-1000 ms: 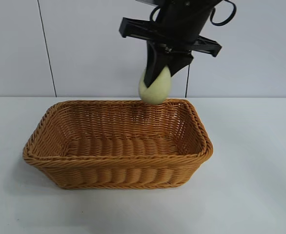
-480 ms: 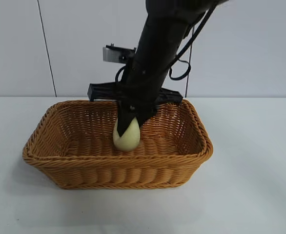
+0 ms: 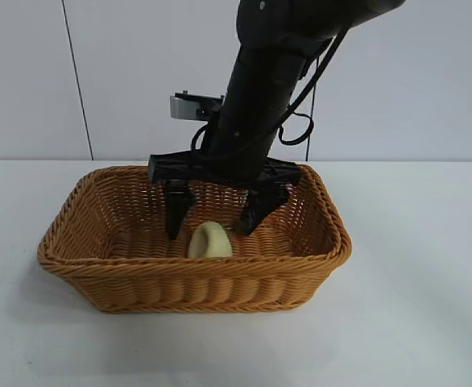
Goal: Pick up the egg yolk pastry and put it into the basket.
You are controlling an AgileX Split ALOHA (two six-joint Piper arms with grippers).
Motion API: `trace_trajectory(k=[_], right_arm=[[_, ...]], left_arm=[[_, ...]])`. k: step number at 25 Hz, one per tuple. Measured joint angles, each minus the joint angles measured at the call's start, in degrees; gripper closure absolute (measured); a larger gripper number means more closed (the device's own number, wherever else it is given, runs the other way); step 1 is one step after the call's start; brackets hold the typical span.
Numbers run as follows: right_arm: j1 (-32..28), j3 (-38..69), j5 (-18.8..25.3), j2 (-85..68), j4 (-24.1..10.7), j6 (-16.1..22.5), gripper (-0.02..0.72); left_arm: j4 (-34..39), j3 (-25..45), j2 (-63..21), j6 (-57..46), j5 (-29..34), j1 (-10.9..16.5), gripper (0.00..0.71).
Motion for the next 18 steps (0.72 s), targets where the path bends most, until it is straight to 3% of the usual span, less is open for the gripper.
trace_trajectory(k=[4, 9, 18], right_arm=[[0.0, -5.7, 3.3, -0.2, -5.1, 0.7, 0.015], [-2.6, -6.9, 3.9, -0.4, -6.0, 1.5, 0.011], [-18.4, -6.9, 4.0, -0.4, -7.6, 1.5, 0.008]], left_arm=[[0.0, 0.0, 0.0, 0.0, 0.0, 0.0, 0.018], [0.0, 0.0, 0.0, 0.0, 0.0, 0.0, 0.018], [0.0, 0.0, 0.0, 0.0, 0.0, 0.0, 0.018]])
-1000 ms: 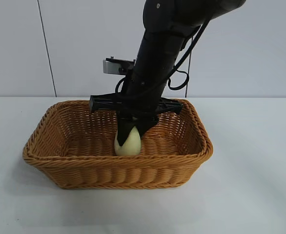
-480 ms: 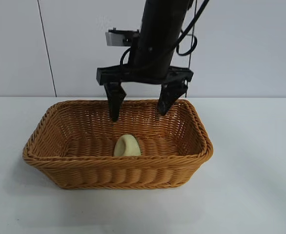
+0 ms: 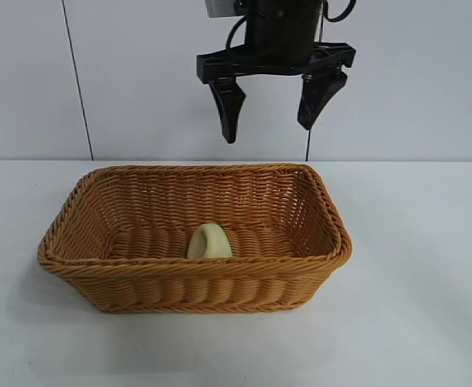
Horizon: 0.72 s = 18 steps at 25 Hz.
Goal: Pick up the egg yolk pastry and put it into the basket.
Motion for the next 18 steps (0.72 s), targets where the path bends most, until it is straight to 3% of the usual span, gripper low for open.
trace_trajectory(k=[8, 14, 18], right_arm=[[-11.9, 0.0, 0.0, 0.0, -0.4, 0.0, 0.008], [-13.9, 0.0, 0.0, 0.0, 0.0, -0.3, 0.008], [-13.6, 0.7, 0.0, -0.6, 2.3, -0.6, 0.008]], left_arm=[[0.0, 0.0, 0.0, 0.0, 0.0, 0.0, 0.018], [0.0, 0.0, 0.0, 0.0, 0.0, 0.0, 0.018], [0.0, 0.0, 0.0, 0.0, 0.0, 0.0, 0.018]])
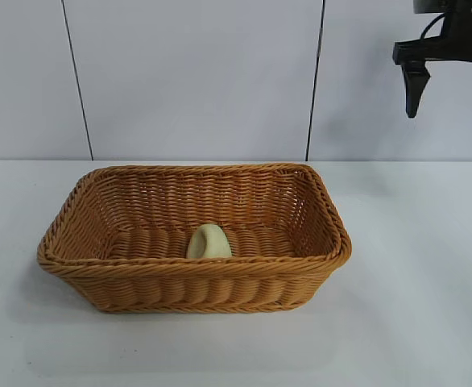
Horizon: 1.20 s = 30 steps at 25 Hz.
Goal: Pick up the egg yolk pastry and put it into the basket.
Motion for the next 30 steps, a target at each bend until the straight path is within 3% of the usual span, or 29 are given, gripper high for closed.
trace_trajectory(k=[8, 24, 30], right_arm=[[0.0, 13.2, -0.1, -10.3, 0.9, -2.8, 0.008], [0.0, 59.1, -0.1, -45.6, 4.1, -6.4, 0.008], [0.0, 74.9, -6.4, -63.3, 4.1, -8.3, 0.008]], left_arm=[[0.0, 0.0, 0.0, 0.0, 0.0, 0.0, 0.018], [0.0, 0.0, 0.0, 0.0, 0.0, 0.0, 0.018], [0.0, 0.0, 0.0, 0.0, 0.0, 0.0, 0.018]])
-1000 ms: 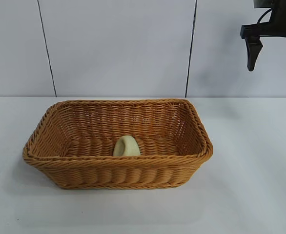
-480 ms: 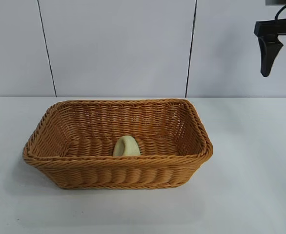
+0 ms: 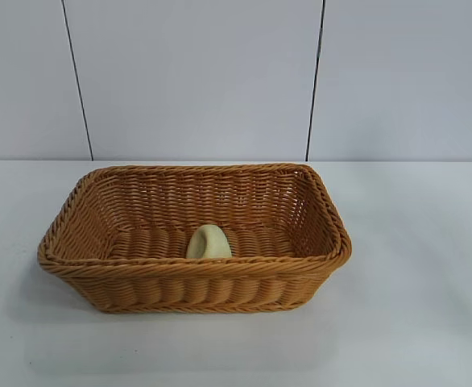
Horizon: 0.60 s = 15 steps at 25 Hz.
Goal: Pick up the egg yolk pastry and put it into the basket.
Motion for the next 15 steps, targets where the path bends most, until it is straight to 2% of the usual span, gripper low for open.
trace_trajectory(k=[6, 15], right_arm=[[0.0, 7.0, -4.0, -20.2, 1.0, -0.3, 0.008], [0.0, 7.3, -4.8, -49.3, 1.3, -0.3, 0.008]], left_arm=[[0.0, 0.0, 0.0, 0.0, 0.0, 0.0, 0.018], [0.0, 0.0, 0.0, 0.0, 0.1, 0.0, 0.018]])
